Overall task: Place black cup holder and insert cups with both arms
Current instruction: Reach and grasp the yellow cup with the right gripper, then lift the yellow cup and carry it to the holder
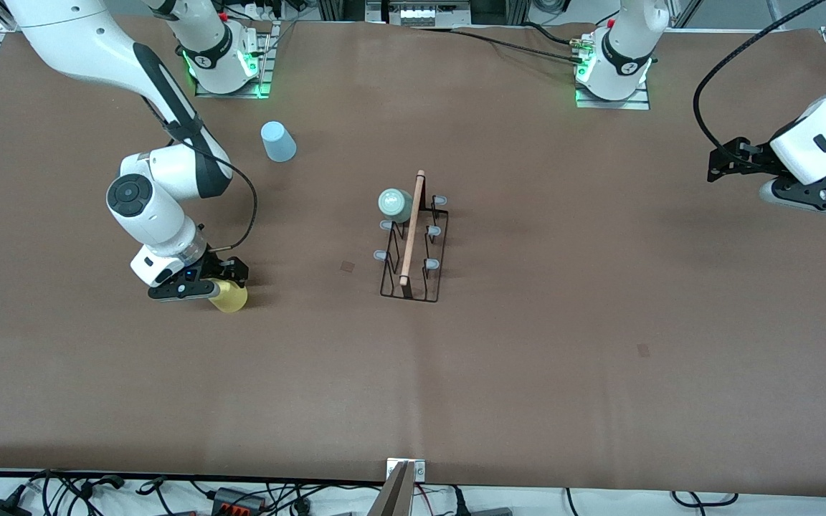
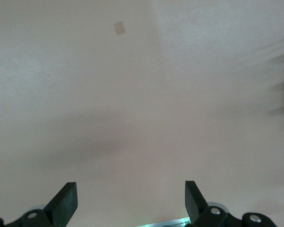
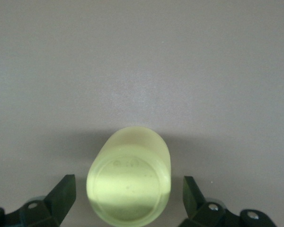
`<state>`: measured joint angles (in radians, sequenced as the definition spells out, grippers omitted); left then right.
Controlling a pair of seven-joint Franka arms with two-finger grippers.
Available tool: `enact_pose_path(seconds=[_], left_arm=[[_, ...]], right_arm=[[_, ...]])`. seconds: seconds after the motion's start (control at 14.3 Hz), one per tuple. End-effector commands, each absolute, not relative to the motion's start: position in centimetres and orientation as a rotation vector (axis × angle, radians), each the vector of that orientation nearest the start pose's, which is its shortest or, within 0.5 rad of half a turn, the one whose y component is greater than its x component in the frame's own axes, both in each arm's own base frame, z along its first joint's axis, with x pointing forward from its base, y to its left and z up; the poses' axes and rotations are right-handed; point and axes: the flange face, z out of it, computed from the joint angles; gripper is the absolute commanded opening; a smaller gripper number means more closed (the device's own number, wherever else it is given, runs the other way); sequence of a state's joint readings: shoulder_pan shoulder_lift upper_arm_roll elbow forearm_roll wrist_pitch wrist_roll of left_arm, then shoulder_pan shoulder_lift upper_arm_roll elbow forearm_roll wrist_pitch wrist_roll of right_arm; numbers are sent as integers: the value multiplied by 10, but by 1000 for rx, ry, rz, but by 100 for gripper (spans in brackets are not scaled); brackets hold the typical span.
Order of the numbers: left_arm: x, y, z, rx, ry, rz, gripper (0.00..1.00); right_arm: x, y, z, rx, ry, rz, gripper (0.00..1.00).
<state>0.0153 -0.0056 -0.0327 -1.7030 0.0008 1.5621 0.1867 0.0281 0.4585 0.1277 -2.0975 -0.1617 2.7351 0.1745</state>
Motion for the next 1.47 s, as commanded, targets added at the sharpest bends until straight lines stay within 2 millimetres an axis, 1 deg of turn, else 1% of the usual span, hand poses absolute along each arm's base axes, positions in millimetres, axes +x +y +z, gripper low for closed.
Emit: enact_pose_path(seconds=[0.0, 0.21, 0.35, 0.42, 0.49, 0.56, 0.63, 0.7, 0.77, 0.91, 0.98, 1.05, 1.19, 1.26, 1.33, 1.4], left_arm=[[541, -16, 580, -3109, 374, 215, 100], [542, -15, 582, -3110, 374, 210, 100], [543, -16, 581, -3108, 374, 215, 100], [544, -16, 579, -3105, 374, 213, 100], [545, -14, 579, -3106, 372, 213, 100], [545, -14, 579, -3106, 372, 211, 100], [545, -13, 579, -3106, 369, 208, 100], [546, -12, 579, -3107, 367, 206, 100], [546, -12, 578, -3107, 367, 211, 100], [546, -13, 579, -3106, 369, 208, 100], [545, -14, 580, -3108, 372, 206, 100], [545, -14, 579, -3108, 372, 208, 100], [545, -14, 579, -3107, 372, 211, 100], [545, -14, 579, -3107, 372, 211, 100], [546, -15, 582, -3109, 374, 201, 100], [546, -15, 583, -3109, 374, 199, 100]], right_arm=[[596, 90, 207, -3109, -193, -340, 100], [597, 90, 201, -3103, -189, -356, 100], [598, 90, 200, -3103, -191, -356, 100], [598, 90, 200, -3104, -207, -354, 76], [598, 90, 202, -3104, -233, -359, 45], [599, 90, 205, -3104, -271, -367, 27], [600, 90, 210, -3105, -295, -372, 17], [600, 88, 223, -3117, -296, -358, 15], [603, 87, 245, -3139, -297, -319, 15], [601, 96, 301, -3186, -268, -220, 15], [596, 113, 325, -3195, -220, -189, 15], [594, 136, 351, -3201, -134, -188, 15], [592, 185, 387, -3189, 95, -169, 14], [589, 216, 397, -3155, 244, -186, 14], [586, 243, 400, -3110, 386, -200, 14], [582, 273, 399, -3073, 458, -202, 14]])
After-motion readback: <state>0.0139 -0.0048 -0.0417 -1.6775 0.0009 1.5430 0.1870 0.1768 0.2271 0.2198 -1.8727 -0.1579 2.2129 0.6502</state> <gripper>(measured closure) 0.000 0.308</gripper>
